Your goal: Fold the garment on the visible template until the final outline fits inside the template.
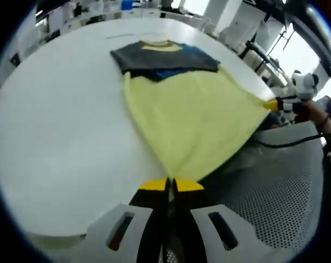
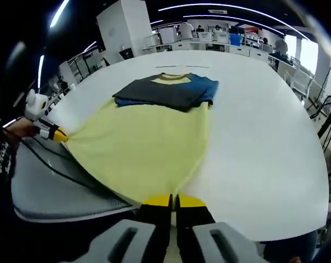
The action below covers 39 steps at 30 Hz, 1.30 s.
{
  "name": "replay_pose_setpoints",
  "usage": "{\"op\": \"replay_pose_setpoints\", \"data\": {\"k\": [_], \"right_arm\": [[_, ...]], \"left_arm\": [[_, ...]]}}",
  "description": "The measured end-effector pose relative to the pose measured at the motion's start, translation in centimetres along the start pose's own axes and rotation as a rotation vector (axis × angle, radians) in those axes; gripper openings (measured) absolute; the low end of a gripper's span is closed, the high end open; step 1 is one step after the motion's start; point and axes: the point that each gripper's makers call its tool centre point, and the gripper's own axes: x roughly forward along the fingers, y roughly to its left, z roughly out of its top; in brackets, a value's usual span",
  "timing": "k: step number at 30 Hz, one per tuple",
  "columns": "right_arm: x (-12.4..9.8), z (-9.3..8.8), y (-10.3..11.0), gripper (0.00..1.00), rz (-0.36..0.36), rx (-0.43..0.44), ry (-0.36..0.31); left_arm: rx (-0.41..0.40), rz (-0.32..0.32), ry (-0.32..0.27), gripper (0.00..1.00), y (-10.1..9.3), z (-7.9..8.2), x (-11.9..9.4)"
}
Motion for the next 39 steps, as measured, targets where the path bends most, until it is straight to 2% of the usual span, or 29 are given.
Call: {"op": "replay_pose_setpoints", "data": {"k": [4,10,19,24,39], "right_arm": [[-0.8,0.9,0.2,0.0,0.0,-0.011,-0.019],[-1.5,1.7,0.1,0.0,0.001,0.0,-0.013],[-2.5,3.5,-0.1,0.0,-0.004,-0.02,-0.028],[-2.8,4.7,-0.2,0.0,-0.005,-0.037,-0.043],[-3.6,8.9,-0.8,0.0,-0.009,-0.09,-0.093]], "left_arm": [[0.01,-0.001,-0.013,0.0,-0.1,0.9,-0.8],[0.009,-0.016,-0.026,0.0,0.5,2.3,-1.4],[0.024,-0.012,-0.089,0.0,0.8,5.6,-3.1],[0.053,-0.002,-0.104,0.0,0.7,6.6,-3.7],[0.073,0.008,-0.164,0.0,0.5,9.8,-5.1]]}}
